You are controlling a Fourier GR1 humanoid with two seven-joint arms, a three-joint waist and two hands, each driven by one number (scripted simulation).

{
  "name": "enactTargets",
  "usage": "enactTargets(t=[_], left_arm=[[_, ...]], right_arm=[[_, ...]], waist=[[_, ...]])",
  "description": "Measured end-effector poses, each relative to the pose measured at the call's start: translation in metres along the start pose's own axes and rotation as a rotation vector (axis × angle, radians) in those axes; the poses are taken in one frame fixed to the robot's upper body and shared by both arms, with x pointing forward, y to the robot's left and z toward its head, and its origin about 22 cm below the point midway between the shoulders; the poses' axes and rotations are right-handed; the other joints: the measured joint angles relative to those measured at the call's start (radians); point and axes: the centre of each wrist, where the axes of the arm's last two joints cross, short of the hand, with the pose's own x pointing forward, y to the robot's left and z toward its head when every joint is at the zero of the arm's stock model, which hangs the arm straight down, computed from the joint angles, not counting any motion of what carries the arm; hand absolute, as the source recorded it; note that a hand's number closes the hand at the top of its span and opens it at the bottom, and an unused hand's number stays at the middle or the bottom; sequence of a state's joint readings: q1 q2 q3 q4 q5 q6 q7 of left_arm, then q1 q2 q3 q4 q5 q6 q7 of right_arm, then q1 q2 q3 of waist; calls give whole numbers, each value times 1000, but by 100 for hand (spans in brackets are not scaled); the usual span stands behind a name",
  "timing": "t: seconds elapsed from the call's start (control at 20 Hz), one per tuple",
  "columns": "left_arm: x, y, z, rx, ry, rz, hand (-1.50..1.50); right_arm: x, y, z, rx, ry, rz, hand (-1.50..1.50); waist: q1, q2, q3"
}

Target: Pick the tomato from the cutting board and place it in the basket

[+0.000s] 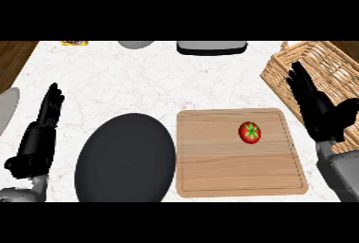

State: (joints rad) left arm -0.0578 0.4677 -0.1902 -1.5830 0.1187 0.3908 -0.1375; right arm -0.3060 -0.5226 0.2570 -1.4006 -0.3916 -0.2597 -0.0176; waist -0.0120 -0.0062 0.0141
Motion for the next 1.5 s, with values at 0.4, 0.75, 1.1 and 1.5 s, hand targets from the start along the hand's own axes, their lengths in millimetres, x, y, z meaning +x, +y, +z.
enactTargets(t=[0.4,0.75,1.1,1.5], left_arm=[[8,-27,7,-13,71,204,0],[11,-46,18,-42,124,302,0],[8,-44,23,-25,143,305,0],[7,-42,24,-29,151,308,0]], right_arm=[[14,-7,23,176,-225,3,150],[1,91,63,150,-264,135,-150],[9,57,58,-125,-119,499,-150],[72,19,54,-47,143,896,-150]], waist=[[4,1,-13],[7,-1,-16],[-20,-10,-24],[-19,-13,-26]])
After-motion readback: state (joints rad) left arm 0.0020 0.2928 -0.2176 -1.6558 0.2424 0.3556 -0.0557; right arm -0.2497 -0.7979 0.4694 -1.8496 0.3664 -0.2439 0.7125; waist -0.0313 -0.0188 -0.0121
